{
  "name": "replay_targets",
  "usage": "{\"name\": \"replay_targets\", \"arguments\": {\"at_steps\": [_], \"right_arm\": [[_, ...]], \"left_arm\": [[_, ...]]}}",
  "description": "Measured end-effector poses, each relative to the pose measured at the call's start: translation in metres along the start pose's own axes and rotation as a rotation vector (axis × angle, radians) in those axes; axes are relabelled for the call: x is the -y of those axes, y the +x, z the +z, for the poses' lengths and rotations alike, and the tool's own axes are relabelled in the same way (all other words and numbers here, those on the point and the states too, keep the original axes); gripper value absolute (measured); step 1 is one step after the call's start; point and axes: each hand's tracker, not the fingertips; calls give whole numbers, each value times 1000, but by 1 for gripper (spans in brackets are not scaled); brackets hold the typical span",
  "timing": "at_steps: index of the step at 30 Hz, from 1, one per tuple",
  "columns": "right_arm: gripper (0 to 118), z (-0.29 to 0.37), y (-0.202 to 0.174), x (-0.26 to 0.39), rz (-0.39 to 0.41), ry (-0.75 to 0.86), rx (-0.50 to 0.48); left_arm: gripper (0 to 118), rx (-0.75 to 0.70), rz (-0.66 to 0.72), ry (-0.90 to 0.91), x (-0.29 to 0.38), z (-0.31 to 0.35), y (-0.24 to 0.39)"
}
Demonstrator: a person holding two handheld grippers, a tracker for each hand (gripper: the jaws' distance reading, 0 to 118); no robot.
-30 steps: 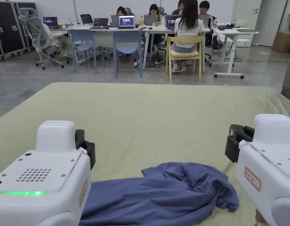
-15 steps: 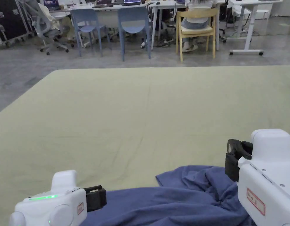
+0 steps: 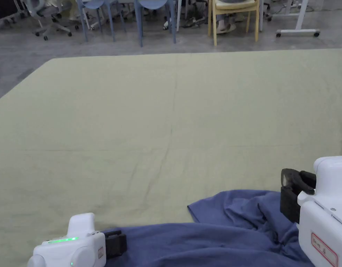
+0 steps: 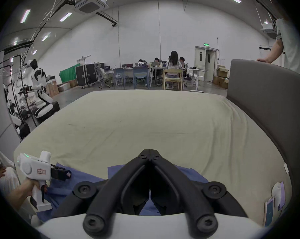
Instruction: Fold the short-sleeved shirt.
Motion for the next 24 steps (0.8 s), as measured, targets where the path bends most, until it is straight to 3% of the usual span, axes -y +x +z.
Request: {"name": "replay_targets", "arguments": {"at_steps": [5,6,7,11,12,19,20,21,22,23,24], "right_arm": [[2,5,3,3,-6,-7,0],[2,6,3,4,6,-11,8],[2,7,4,4,10,-10,17],[2,12,12,2,-27,-7,18],[2,13,14,2,-34,-6,17],[3,13,26,0,-40,-9,46],[20,12,29,-1,-44,-25,46],[50,9,35,-2,-48,-53,41],[92,5,40,-1,-53,-87,29],[118,0,45,0,-53,-120,18],[118,0,51,1,-69,-144,45]], "left_arm": [[118,7,-11,23,6,20,3],[111,-5,-25,69,9,27,8],[98,5,-50,99,11,31,13],[3,90,-99,102,17,37,34],[3,17,-123,93,18,34,38],[3,74,-62,83,17,31,30],[3,73,-69,84,17,31,31],[3,68,-81,85,18,29,29],[3,63,-86,84,18,28,31],[3,60,-86,80,17,28,32],[3,58,-87,78,17,27,33]]}}
